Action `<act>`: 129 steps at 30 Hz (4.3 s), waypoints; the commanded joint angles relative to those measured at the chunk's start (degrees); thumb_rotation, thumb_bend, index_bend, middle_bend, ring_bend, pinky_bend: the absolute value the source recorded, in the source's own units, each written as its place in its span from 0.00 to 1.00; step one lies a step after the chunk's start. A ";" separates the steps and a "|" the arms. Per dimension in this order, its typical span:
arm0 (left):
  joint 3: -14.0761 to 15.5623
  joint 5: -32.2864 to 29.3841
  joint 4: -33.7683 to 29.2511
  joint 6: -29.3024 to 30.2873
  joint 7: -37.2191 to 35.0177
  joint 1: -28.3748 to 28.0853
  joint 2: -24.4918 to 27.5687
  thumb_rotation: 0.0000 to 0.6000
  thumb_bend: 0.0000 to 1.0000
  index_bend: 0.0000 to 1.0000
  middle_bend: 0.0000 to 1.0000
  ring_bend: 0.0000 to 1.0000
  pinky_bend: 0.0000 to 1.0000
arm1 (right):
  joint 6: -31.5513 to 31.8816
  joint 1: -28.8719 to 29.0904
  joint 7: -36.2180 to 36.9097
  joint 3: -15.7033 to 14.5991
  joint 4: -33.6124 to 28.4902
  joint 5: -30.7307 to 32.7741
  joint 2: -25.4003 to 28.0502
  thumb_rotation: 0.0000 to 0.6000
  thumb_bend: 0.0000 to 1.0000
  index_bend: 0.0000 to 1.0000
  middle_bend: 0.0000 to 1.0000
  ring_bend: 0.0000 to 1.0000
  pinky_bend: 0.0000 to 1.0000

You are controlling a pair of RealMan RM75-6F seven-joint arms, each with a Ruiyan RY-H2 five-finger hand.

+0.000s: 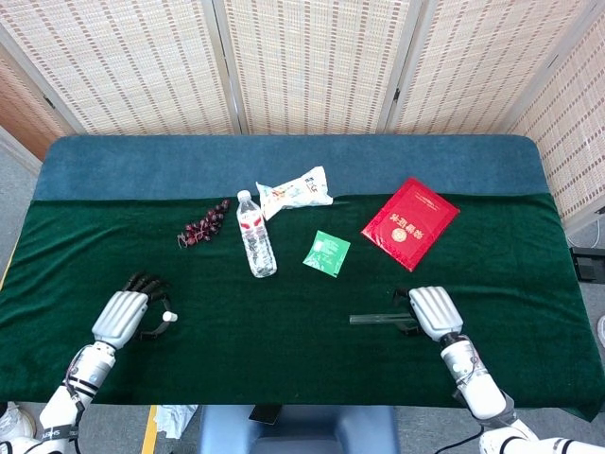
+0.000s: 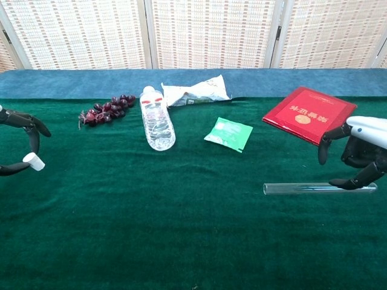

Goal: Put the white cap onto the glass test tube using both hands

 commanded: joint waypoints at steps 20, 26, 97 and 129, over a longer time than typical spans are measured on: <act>0.23 -0.38 0.99 -0.95 -0.40 -0.09 -0.54 1.00 0.53 0.60 0.29 0.14 0.00 | -3.80 2.43 -1.95 -0.05 5.75 4.65 -4.60 0.99 0.31 0.47 1.00 1.00 1.00; 0.30 -0.40 1.30 -0.91 -0.63 0.06 -0.59 1.00 0.53 0.60 0.29 0.14 0.00 | -4.77 3.05 -2.50 -0.21 6.00 5.68 -4.69 0.98 0.31 0.48 1.00 1.00 1.00; -12.57 0.34 -14.76 3.02 -6.71 -9.62 3.46 1.00 0.53 0.61 0.29 0.15 0.00 | -7.94 19.63 30.60 16.18 10.51 2.02 -20.40 0.98 0.68 0.89 1.00 1.00 1.00; -11.94 0.04 -14.18 3.53 -4.04 -11.43 1.26 1.00 0.53 0.61 0.29 0.15 0.00 | -6.74 20.88 30.54 15.61 10.33 2.27 -21.43 0.98 0.69 0.90 1.00 1.00 1.00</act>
